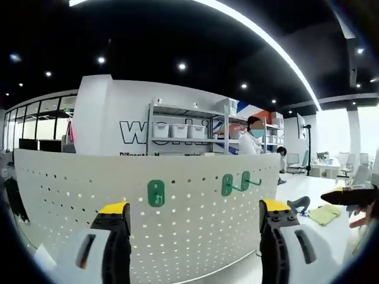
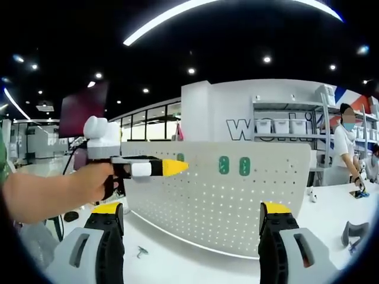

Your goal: Insert the hook assembly into the mounting plate slot until the hook locks in place.

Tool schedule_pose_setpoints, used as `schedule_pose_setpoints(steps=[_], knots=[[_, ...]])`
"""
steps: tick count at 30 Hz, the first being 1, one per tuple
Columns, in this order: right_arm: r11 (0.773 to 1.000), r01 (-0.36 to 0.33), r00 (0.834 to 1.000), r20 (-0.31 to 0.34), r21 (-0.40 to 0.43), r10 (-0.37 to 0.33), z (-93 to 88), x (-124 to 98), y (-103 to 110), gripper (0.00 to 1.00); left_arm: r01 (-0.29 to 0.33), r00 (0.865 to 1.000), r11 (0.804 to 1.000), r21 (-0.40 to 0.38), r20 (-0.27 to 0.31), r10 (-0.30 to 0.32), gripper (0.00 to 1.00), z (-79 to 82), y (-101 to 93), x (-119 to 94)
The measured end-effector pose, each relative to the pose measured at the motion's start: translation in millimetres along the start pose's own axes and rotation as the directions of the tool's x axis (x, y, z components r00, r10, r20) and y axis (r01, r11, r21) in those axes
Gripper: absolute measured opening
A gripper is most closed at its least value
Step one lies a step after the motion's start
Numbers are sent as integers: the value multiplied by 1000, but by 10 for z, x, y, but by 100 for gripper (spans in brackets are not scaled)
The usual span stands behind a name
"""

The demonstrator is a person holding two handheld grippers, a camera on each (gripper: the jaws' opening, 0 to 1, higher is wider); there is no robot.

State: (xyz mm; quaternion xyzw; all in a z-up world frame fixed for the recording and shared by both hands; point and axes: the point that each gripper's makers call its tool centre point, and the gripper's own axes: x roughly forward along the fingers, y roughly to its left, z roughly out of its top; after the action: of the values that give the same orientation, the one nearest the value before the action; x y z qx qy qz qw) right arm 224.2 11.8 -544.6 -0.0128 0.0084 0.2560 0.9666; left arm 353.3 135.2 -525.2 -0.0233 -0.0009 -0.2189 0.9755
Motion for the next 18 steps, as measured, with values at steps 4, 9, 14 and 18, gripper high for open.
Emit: schedule_pose_setpoints(steps=[4, 9, 14, 18], knots=[[1000, 1, 1000, 0, 0, -1, 3, -10, 27, 97, 9, 1000, 1000, 11, -7, -9, 93, -8, -2, -98], [1000, -3, 1000, 2, -3, 3, 22, -17, 94, 97, 12, 1000, 1000, 1, 1, -12, 93, 19, 30, -223], [1000, -6, 1000, 1, 1, 6, 31, -19, 161, 97, 16, 1000, 1000, -4, -5, -16, 94, 1, 37, -352], [1000, -6, 1000, 2, 3, 6, 40, -29, 227, 97, 21, 1000, 1000, -9, -5, -21, 94, -3, 36, -449]])
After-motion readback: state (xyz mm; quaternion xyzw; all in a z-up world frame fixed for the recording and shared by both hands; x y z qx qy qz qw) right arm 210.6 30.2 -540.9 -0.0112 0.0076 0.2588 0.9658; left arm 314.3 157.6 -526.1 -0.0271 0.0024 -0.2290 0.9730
